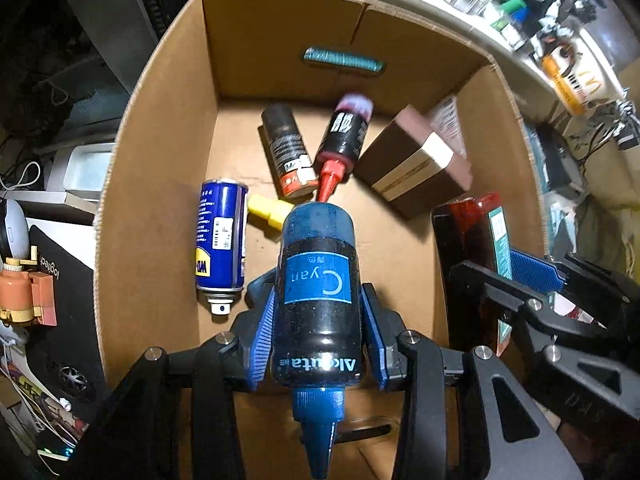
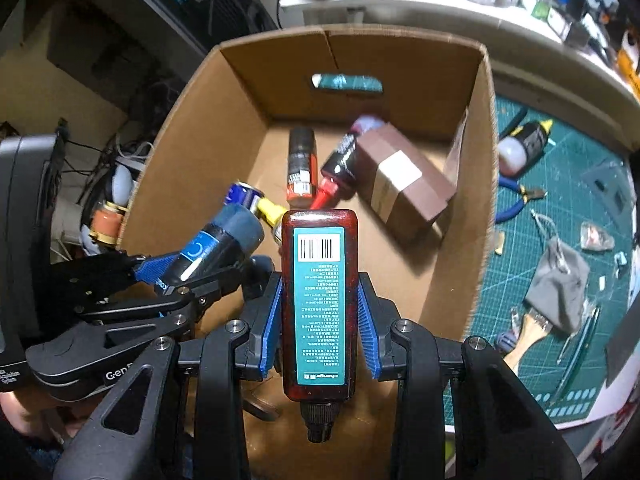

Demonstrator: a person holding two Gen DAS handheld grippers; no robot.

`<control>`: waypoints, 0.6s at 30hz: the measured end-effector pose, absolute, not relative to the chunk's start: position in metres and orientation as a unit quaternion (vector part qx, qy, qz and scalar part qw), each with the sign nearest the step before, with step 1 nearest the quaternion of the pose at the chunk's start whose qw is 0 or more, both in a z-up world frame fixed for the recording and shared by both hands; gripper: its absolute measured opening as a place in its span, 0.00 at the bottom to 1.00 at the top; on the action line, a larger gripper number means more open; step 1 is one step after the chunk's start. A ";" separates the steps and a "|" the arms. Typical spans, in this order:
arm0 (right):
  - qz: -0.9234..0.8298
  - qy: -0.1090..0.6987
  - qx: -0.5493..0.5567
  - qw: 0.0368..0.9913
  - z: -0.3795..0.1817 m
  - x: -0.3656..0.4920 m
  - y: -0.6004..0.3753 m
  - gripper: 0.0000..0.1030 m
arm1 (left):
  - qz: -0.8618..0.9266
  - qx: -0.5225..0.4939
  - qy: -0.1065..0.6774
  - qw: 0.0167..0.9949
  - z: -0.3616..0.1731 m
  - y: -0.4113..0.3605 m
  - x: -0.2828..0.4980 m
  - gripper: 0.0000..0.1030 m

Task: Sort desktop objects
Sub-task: 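Carry both bottles over the cardboard box and lower them inside, then open both tools to drop the Cyan and red-brown bottles into the box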

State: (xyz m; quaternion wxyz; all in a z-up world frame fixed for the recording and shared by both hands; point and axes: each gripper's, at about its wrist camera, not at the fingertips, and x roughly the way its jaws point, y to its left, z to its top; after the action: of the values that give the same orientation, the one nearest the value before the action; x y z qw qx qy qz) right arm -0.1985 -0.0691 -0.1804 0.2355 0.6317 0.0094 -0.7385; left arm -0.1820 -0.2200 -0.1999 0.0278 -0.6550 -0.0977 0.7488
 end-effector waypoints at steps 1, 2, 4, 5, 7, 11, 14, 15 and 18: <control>-0.736 0.012 0.635 0.233 -0.184 -0.199 -0.071 0.31 | 0.746 -0.658 -0.096 0.027 -0.203 -0.222 -0.183 0.39; -0.735 0.014 0.638 0.229 -0.187 -0.199 -0.072 0.31 | 0.744 -0.661 -0.095 0.026 -0.206 -0.224 -0.184 0.39; -0.732 0.018 0.643 0.223 -0.192 -0.200 -0.074 0.31 | 0.741 -0.665 -0.096 0.024 -0.212 -0.228 -0.185 0.39; -0.731 0.019 0.646 0.220 -0.194 -0.201 -0.075 0.31 | 0.738 -0.667 -0.096 0.023 -0.215 -0.230 -0.185 0.39; -0.727 0.022 0.652 0.215 -0.199 -0.202 -0.077 0.31 | 0.735 -0.671 -0.096 0.024 -0.220 -0.231 -0.186 0.39; -0.721 0.027 0.660 0.209 -0.206 -0.204 -0.079 0.31 | 0.728 -0.678 -0.096 0.027 -0.228 -0.232 -0.186 0.39; -0.720 0.031 0.661 0.209 -0.209 -0.204 -0.081 0.31 | 0.725 -0.681 -0.096 0.028 -0.231 -0.232 -0.185 0.39; -0.720 0.033 0.662 0.208 -0.210 -0.204 -0.082 0.31 | 0.725 -0.682 -0.095 0.028 -0.232 -0.232 -0.185 0.39; -0.718 0.037 0.664 0.207 -0.212 -0.204 -0.087 0.31 | 0.723 -0.684 -0.092 0.027 -0.233 -0.231 -0.184 0.39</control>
State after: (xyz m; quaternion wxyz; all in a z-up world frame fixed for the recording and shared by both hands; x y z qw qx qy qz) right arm -0.2044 -0.0870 -0.2120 0.2069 0.6637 0.0368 -0.7178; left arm -0.1836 -0.2305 -0.2334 0.0274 -0.6844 -0.0924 0.7227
